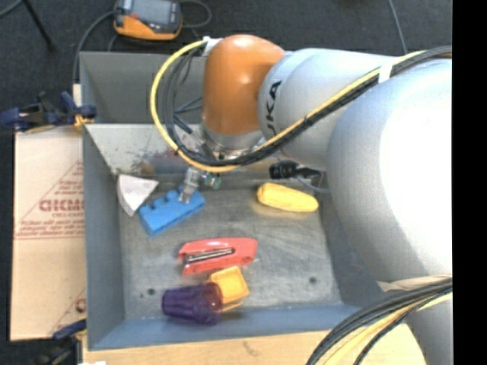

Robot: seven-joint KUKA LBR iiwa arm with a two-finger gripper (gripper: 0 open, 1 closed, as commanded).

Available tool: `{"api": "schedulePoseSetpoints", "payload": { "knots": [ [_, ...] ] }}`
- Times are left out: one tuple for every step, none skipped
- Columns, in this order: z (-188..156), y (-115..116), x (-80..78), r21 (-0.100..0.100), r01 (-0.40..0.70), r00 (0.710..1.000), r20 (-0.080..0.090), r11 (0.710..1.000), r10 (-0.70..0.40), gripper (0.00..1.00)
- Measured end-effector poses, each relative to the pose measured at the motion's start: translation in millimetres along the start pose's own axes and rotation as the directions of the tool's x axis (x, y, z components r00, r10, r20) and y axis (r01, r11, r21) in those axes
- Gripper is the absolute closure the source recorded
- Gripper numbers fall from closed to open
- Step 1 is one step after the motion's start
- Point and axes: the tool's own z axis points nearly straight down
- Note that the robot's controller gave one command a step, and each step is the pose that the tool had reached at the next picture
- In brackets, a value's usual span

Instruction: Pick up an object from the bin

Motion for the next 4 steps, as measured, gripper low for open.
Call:
{"api": "schedulePoseSetpoints", "payload": {
  "knots": [
    [-36,-3,-14.4,-0.001,-0.033,0.999,0.005,0.999,0.033,0.0],
    [-36,-3,-14.2,0.0,-0.033,0.999,0.005,0.999,0.033,0.0],
    [-41,-3,-9.5,0.005,0.001,1.0,0.004,1.0,-0.001,0.0],
    [-5,5,-4.8,0.001,0.105,0.994,0.012,0.994,-0.105,0.0]
  ]
}}
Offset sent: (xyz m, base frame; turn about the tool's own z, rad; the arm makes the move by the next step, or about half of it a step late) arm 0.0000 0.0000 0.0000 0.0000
